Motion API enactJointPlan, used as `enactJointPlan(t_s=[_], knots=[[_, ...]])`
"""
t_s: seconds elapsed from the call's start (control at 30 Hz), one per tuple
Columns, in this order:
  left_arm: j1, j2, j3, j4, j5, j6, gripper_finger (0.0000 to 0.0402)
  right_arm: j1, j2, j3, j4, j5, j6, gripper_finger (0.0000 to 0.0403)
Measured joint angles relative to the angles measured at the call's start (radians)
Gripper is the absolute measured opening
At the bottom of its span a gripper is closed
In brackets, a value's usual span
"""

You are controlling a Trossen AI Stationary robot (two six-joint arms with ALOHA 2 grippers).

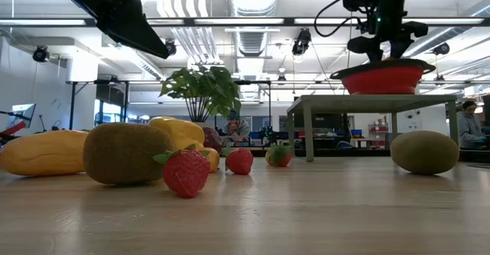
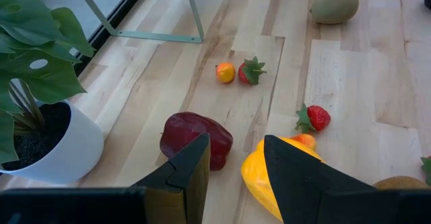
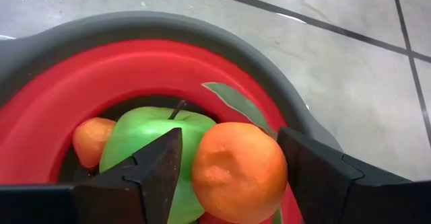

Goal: Pick & Place Fruit
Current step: Put the orange into the red strainer bowl on the shelf, then put the brown kiwi into the red strainer bowl on the shelf

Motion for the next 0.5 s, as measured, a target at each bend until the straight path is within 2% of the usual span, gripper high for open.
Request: enactJointPlan(t_s=[0.27, 0.5], knots=[[0.000, 0.000, 0.000, 0.000, 0.000, 0.000, 0.0147, 0.000, -0.001, 0.048, 0.000, 0.031, -0.025, 0.0266], [0.000, 0.000, 0.000, 0.000, 0.000, 0.000, 0.0147, 0.041, -0.011, 0.100, 0.002, 0.023, -0.080, 0.0265]])
